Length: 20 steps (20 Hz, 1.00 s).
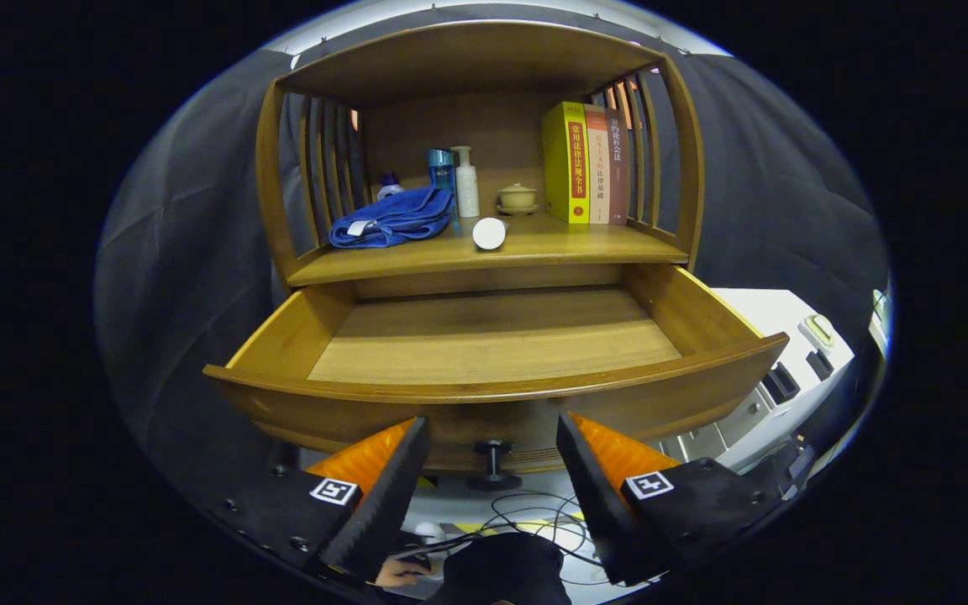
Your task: Pull open the drawer, take out the items inside it, and place them on the countertop above the cabinet.
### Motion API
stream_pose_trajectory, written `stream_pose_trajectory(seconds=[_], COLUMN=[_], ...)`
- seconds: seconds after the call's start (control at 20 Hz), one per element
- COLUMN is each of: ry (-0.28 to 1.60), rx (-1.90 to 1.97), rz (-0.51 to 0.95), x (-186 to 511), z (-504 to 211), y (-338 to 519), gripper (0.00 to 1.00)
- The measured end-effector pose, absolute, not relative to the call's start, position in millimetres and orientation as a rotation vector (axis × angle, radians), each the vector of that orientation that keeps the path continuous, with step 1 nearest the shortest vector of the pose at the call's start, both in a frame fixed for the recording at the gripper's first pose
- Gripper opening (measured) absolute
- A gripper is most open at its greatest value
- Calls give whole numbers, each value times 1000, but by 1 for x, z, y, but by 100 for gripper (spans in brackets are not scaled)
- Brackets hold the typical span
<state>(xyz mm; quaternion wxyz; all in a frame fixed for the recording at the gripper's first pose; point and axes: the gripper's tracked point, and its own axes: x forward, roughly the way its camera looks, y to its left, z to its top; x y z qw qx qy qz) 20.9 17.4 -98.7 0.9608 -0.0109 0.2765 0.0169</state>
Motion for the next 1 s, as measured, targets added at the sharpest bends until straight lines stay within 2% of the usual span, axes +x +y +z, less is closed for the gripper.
stream_pose_trajectory(seconds=[0.45,1.0], ry=[534,472], rx=[-3,2], rz=[26,25], x=[24,62], z=[-106,-101], y=[19,22], gripper=[99,99])
